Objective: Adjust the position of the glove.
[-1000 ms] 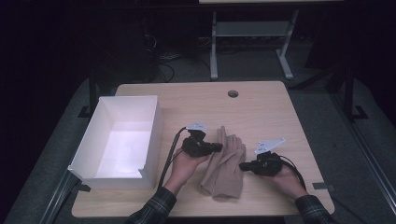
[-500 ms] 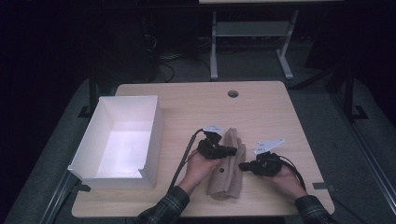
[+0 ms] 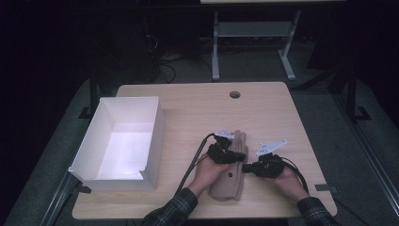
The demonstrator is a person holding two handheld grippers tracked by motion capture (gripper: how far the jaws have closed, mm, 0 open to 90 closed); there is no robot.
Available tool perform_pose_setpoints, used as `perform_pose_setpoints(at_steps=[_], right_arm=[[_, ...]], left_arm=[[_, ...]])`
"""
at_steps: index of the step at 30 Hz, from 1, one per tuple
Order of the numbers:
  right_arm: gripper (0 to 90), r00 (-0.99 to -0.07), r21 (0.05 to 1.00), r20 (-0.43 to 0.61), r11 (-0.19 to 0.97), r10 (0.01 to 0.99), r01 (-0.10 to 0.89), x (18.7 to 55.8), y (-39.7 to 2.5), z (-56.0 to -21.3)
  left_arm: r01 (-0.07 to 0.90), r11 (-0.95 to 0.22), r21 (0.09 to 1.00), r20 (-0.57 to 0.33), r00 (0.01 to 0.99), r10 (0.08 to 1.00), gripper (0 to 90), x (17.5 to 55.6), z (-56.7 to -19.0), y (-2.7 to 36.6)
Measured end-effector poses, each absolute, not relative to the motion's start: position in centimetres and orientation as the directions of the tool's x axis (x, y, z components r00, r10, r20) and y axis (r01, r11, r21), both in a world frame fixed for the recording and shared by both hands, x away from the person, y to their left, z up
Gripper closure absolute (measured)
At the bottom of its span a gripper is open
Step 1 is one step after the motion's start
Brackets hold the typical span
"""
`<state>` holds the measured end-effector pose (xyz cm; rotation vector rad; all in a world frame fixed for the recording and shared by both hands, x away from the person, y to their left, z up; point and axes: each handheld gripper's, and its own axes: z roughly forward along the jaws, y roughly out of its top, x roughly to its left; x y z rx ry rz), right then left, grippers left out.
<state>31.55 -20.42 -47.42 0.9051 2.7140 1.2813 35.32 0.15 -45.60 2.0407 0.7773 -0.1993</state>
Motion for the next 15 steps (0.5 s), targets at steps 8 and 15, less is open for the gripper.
perform_pose_setpoints(at_steps=[8,15], right_arm=[[73.6,-0.831,0.726,0.195,0.493,0.521,0.48,31.4,-21.6,-46.8],[52.6,-0.774,0.756,0.178,0.419,0.608,0.503,31.6,-24.9,-46.4]], left_arm=[[0.538,-0.428,0.727,-0.376,0.832,0.408,87.0,34.0,-44.4,0.9],[0.519,-0.476,0.71,-0.36,0.848,0.388,89.6,32.3,-45.0,0.6]])
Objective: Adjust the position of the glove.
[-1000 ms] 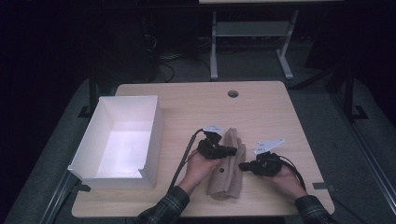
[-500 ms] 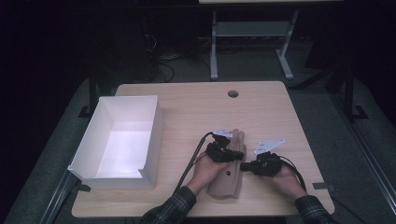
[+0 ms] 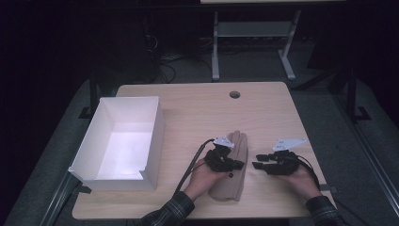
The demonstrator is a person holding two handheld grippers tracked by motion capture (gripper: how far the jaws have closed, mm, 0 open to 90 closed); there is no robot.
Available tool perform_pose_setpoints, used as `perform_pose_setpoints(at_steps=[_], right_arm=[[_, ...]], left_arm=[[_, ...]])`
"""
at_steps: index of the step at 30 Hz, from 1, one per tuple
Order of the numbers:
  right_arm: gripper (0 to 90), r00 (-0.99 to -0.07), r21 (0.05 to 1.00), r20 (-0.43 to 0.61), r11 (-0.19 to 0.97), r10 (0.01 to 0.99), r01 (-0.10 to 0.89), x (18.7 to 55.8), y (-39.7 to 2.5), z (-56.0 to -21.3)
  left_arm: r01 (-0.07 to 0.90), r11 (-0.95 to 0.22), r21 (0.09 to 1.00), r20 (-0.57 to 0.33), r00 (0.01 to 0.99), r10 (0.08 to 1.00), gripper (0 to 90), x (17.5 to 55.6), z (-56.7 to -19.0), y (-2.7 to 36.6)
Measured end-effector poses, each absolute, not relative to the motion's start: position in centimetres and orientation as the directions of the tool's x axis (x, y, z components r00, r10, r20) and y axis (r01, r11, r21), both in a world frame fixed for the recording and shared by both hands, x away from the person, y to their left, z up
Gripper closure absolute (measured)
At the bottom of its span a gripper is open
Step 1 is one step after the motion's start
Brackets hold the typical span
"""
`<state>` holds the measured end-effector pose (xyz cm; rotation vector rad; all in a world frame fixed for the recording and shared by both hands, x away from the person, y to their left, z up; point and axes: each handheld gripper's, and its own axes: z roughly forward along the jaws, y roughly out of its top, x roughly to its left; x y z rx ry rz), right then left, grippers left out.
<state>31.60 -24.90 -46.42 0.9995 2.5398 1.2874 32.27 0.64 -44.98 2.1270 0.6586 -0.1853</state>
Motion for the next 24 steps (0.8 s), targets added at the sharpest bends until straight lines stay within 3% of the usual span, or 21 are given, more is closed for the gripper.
perform_pose_setpoints(at_steps=[9,24], right_arm=[[26.5,-0.698,0.743,0.098,0.414,0.71,0.526,31.9,-25.9,-47.2],[17.7,-0.683,0.73,0.04,0.446,0.729,0.518,31.9,-25.4,-48.2]], left_arm=[[0.487,-0.563,0.667,-0.312,0.87,0.383,89.6,31.0,-46.0,-0.8],[0.482,-0.619,0.62,-0.243,0.868,0.432,89.6,30.2,-45.3,3.9]])
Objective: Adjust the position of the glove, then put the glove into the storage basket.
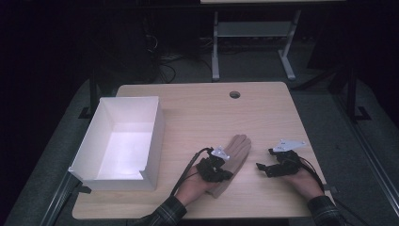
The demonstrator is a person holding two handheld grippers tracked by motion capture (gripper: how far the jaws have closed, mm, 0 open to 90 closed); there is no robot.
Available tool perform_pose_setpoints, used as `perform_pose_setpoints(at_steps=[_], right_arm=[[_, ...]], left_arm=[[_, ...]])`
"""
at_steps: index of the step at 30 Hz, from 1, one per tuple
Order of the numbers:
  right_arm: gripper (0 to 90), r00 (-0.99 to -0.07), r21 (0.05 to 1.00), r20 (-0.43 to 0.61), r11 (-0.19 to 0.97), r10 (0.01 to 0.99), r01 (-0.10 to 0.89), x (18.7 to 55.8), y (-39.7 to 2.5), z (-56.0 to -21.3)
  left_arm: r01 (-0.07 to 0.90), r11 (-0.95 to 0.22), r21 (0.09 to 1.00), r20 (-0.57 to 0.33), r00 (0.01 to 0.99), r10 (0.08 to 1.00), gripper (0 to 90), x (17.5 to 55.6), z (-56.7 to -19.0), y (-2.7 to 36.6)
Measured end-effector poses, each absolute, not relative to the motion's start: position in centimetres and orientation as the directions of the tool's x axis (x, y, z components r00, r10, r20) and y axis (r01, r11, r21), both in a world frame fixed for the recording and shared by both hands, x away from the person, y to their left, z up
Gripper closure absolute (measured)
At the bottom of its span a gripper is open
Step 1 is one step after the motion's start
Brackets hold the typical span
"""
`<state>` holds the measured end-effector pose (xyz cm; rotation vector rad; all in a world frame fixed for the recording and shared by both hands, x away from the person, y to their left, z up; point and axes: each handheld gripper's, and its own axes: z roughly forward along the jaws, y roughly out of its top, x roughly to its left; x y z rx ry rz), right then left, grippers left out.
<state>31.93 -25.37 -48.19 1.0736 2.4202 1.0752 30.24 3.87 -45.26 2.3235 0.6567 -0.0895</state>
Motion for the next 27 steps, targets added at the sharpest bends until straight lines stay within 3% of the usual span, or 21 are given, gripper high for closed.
perform_pose_setpoints(at_steps=[9,13,22,27], right_arm=[[17.1,-0.683,0.729,0.041,0.445,0.729,0.519,31.9,-25.4,-48.2],[17.0,-0.684,0.729,0.04,0.447,0.728,0.518,31.9,-25.4,-48.2],[16.8,-0.684,0.728,0.04,0.447,0.729,0.519,31.9,-25.4,-48.2],[16.8,-0.684,0.728,0.04,0.447,0.729,0.52,31.9,-25.4,-48.2]], left_arm=[[0.483,-0.625,0.613,-0.189,0.858,0.478,89.3,30.0,-44.7,7.9],[0.458,-0.611,0.645,-0.173,0.867,0.468,80.0,30.2,-43.3,8.6],[0.394,-0.636,0.663,-0.104,0.891,0.443,35.1,33.1,-42.7,7.3],[0.375,-0.672,0.638,-0.099,0.906,0.412,18.9,34.3,-44.0,6.4]])
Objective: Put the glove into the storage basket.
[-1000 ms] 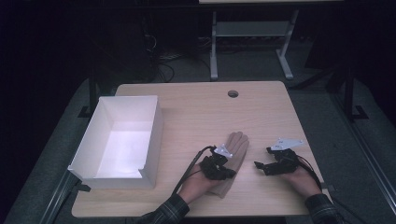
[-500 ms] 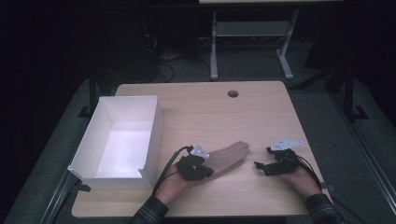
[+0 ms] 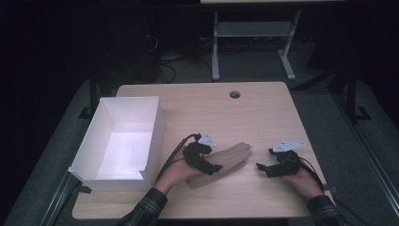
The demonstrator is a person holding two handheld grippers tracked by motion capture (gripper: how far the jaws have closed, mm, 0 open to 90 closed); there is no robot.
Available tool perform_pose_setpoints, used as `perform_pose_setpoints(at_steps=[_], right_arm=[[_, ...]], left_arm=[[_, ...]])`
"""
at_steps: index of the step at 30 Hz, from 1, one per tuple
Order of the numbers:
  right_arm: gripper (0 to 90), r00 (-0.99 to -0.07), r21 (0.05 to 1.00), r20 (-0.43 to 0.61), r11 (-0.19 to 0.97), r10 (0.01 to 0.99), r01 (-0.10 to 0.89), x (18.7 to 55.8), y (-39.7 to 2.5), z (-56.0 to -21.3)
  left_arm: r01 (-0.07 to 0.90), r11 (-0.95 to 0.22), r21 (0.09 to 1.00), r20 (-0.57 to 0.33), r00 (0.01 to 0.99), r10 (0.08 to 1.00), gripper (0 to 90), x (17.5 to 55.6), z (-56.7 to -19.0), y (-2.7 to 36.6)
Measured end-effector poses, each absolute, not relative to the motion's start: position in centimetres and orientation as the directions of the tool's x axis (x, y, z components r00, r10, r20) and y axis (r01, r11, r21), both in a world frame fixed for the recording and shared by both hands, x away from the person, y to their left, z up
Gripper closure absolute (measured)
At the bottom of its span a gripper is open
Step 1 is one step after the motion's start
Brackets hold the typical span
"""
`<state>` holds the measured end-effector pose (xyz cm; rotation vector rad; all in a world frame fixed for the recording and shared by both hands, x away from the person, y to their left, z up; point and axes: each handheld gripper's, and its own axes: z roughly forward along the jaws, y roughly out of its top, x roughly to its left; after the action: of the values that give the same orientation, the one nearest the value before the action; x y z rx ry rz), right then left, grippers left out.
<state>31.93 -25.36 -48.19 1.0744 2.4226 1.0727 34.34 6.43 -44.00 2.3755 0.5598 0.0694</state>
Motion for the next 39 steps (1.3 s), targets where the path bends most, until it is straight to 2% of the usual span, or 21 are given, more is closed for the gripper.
perform_pose_setpoints(at_steps=[3,12,15,18,22,24,31,38,39], right_arm=[[16.8,-0.684,0.728,0.041,0.447,0.729,0.52,31.9,-25.4,-48.2],[16.7,-0.684,0.728,0.04,0.448,0.728,0.519,31.9,-25.4,-48.2],[16.7,-0.684,0.728,0.04,0.448,0.729,0.52,31.9,-25.4,-48.2],[16.7,-0.684,0.728,0.04,0.448,0.729,0.52,31.9,-25.4,-48.2],[16.7,-0.684,0.728,0.039,0.448,0.729,0.519,31.9,-25.4,-48.2],[16.7,-0.683,0.728,0.039,0.447,0.729,0.52,31.9,-25.4,-48.2],[16.7,-0.681,0.729,0.04,0.445,0.731,0.52,31.9,-25.3,-48.2],[16.7,-0.681,0.729,0.039,0.445,0.731,0.52,31.9,-25.3,-48.2],[16.7,-0.681,0.729,0.04,0.444,0.732,0.52,31.9,-25.3,-48.2]], left_arm=[[0.363,-0.695,0.62,-0.098,0.915,0.391,15.3,34.4,-44.7,5.9],[0.311,-0.751,0.583,-0.012,0.927,0.375,14.7,33.4,-45.8,4.7],[0.312,-0.751,0.581,-0.008,0.926,0.378,15.9,33.2,-45.9,4.7],[0.299,-0.753,0.586,-0.01,0.932,0.363,28.5,32.9,-45.7,4.9],[0.29,-0.754,0.589,-0.023,0.939,0.343,59.1,32.5,-45.3,5.0],[0.314,-0.748,0.584,-0.041,0.932,0.359,64.4,32.6,-45.2,5.0],[0.406,-0.692,0.597,-0.102,0.894,0.436,66.8,33.0,-43.3,5.9],[0.461,-0.626,0.628,-0.122,0.854,0.506,66.7,33.5,-39.3,7.1],[0.469,-0.61,0.639,-0.126,0.846,0.519,66.7,33.8,-37.5,7.7]])
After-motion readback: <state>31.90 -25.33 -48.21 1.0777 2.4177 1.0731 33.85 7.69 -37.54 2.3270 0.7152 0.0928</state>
